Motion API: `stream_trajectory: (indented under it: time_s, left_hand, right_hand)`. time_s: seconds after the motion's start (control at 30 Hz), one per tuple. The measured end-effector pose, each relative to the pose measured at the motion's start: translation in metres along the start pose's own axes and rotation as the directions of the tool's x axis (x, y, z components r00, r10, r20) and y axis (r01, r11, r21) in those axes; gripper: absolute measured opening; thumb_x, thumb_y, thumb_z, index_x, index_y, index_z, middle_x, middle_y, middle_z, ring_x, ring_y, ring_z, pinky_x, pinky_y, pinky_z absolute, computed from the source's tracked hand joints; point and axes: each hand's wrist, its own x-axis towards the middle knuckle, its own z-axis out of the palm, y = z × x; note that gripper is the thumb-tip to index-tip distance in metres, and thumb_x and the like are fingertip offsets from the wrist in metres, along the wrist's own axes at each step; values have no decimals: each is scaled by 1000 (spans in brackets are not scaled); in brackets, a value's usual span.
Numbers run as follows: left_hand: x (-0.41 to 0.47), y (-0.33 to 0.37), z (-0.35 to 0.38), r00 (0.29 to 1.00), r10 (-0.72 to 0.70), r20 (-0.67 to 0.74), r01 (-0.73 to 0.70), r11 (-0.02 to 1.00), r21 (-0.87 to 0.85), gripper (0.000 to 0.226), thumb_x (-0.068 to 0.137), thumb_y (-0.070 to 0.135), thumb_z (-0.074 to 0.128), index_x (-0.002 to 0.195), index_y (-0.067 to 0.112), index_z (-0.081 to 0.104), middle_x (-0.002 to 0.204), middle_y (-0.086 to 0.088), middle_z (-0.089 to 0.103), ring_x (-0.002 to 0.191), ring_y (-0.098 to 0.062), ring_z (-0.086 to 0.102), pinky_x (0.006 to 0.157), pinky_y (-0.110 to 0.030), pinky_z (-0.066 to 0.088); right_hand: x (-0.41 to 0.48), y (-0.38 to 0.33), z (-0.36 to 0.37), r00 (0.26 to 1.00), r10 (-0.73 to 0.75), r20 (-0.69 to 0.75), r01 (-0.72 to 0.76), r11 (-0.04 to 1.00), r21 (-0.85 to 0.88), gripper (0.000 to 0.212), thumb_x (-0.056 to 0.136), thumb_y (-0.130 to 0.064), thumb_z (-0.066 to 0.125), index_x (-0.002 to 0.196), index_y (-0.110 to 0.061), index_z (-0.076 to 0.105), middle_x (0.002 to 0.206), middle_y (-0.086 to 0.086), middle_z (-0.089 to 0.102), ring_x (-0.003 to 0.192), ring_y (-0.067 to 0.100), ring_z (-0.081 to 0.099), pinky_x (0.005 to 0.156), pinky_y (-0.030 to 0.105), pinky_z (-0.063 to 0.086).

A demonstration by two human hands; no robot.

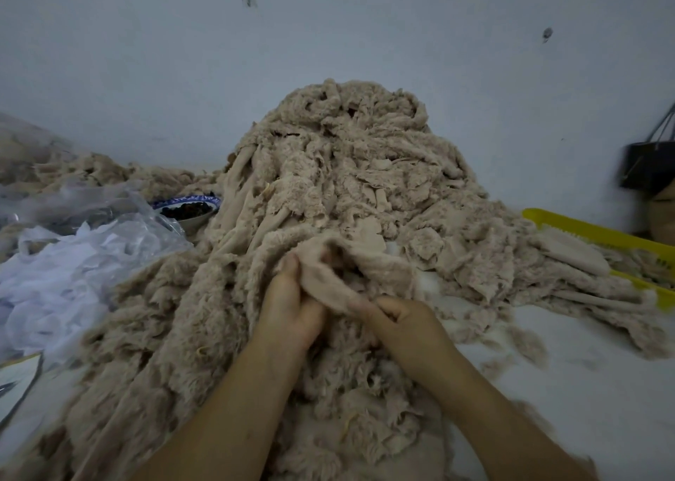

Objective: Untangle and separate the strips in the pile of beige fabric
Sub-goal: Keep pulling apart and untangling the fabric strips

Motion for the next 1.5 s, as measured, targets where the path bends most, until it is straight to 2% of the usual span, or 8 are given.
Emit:
stream_trajectory:
  time_s: [0.13, 0.27, 0.43, 0.73, 0.93, 1.17, 1.37, 1.5]
  left_hand:
    - [0, 11, -4, 981, -148, 123, 161, 981, -105, 47, 103, 47, 39, 80, 9, 54, 57, 1, 43, 30, -7, 37, 29, -16, 32]
    - [-5, -12, 5, 950, -196, 243, 129, 955, 267, 62, 90, 61, 51, 80, 5, 77, 65, -10, 63, 49, -16, 59, 43, -24, 53]
    - [-9, -17, 8, 923, -262, 283, 166, 933, 320, 28, 88, 25, 60, 69, 5, 67, 48, 1, 46, 32, -4, 36, 31, -11, 29]
    - [-2, 3, 3, 998, 30, 60, -41, 980, 193, 34, 100, 36, 52, 102, 8, 72, 99, -13, 76, 91, -24, 74, 81, -40, 55]
    - [0, 21, -3, 998, 60, 38, -58, 997, -53, 40, 103, 41, 43, 82, 12, 60, 54, 2, 57, 35, -6, 44, 38, -15, 38]
    - [-7, 4, 2, 964, -31, 264, 0, 993, 118, 29, 94, 28, 52, 87, 5, 68, 66, -2, 52, 27, -5, 28, 29, -15, 19]
    - [-23, -3, 10, 923, -225, 313, 168, 966, 199, 7, 77, 5, 56, 70, 7, 56, 56, -1, 46, 41, -6, 42, 36, -14, 39]
    - [-32, -17, 12, 893, -351, 282, 179, 851, 493, 16, 79, 8, 61, 93, 1, 64, 63, -8, 56, 47, -10, 53, 41, -19, 47]
  right_hand:
    - [4, 6, -9, 981, 68, -184, -59, 997, 56, 56, 81, -67, 52, 58, -18, 39, 53, -11, 39, 47, 7, 34, 46, 15, 29]
    - [9, 10, 10, 979, -58, -194, 19, 980, -198, 13, 91, -52, 58, 100, -42, 55, 106, -24, 42, 90, -12, 50, 71, 5, 41]
    - [16, 16, 5, 986, 50, -160, -86, 970, -229, 44, 100, -38, 51, 143, -29, 45, 131, -9, 44, 112, 5, 51, 92, 23, 46]
    - [17, 24, -9, 939, 131, -319, -225, 933, -281, 38, 99, -21, 50, 67, -16, 30, 68, -1, 35, 57, 13, 30, 49, 26, 21]
    - [13, 22, -19, 892, 232, -387, -313, 936, -160, 39, 93, -16, 53, 66, -18, 24, 63, -3, 24, 54, 12, 20, 51, 30, 14]
    - [8, 13, -11, 915, 84, -395, -198, 946, -258, 28, 103, -35, 43, 80, -22, 52, 90, 0, 48, 68, 4, 45, 56, 20, 30]
    - [3, -1, 3, 977, 88, -192, -67, 991, 115, 69, 84, -84, 22, 92, -40, 75, 97, -16, 73, 94, -8, 63, 85, 19, 48]
    - [12, -2, 3, 951, 287, 117, -282, 647, 709, 69, 83, -78, 44, 112, -24, 75, 109, 11, 74, 85, 16, 72, 72, 30, 59]
